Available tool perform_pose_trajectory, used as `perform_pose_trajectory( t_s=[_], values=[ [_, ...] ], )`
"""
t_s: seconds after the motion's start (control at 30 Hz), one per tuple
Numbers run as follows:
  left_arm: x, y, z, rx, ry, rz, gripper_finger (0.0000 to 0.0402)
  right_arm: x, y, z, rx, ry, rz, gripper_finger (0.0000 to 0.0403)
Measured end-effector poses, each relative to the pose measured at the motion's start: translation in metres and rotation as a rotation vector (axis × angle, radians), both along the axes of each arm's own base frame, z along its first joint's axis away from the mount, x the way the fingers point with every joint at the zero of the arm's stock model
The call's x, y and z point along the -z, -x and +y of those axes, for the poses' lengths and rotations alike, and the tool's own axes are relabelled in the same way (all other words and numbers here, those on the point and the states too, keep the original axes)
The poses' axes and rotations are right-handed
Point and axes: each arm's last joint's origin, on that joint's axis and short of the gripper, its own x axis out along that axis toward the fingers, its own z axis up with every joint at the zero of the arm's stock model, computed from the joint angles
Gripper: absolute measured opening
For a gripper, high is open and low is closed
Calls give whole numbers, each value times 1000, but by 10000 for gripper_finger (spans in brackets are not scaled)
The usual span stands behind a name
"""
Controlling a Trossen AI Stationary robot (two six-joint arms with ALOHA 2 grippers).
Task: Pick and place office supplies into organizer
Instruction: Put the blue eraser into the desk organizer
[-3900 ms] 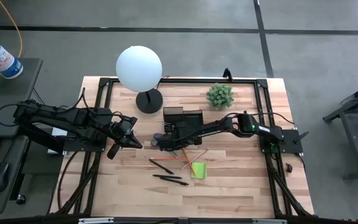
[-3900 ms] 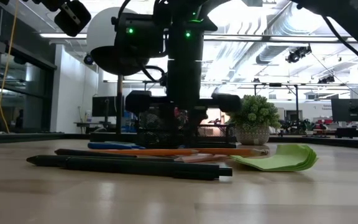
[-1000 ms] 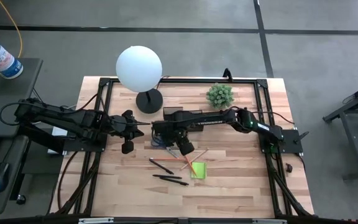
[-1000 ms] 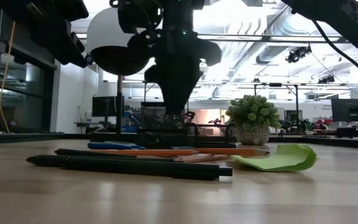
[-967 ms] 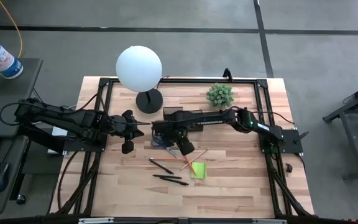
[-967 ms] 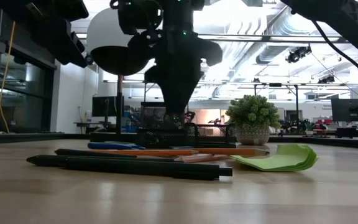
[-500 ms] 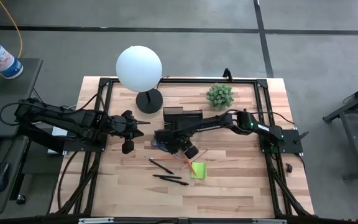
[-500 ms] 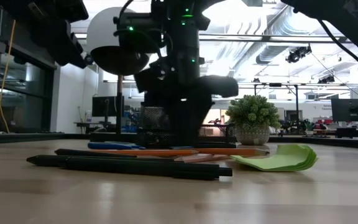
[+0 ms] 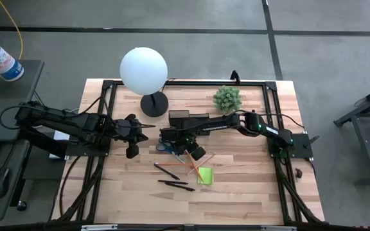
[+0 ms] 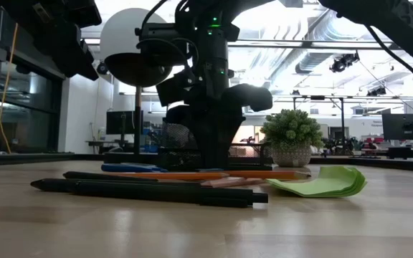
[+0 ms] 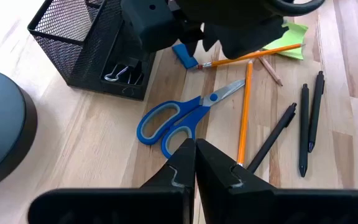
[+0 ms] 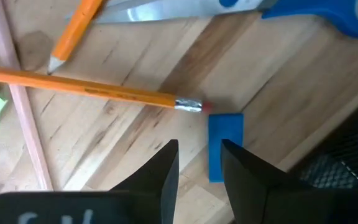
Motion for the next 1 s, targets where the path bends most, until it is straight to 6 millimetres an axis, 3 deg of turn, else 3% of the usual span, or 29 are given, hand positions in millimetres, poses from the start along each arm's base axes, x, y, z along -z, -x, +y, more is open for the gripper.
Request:
perform_pose_trajectory(
  t_s=[1.0],
  values=[
    [0,0,0,-5,-5,0,1,0,-5,-7,-18,-41,-58,109]
  ],
)
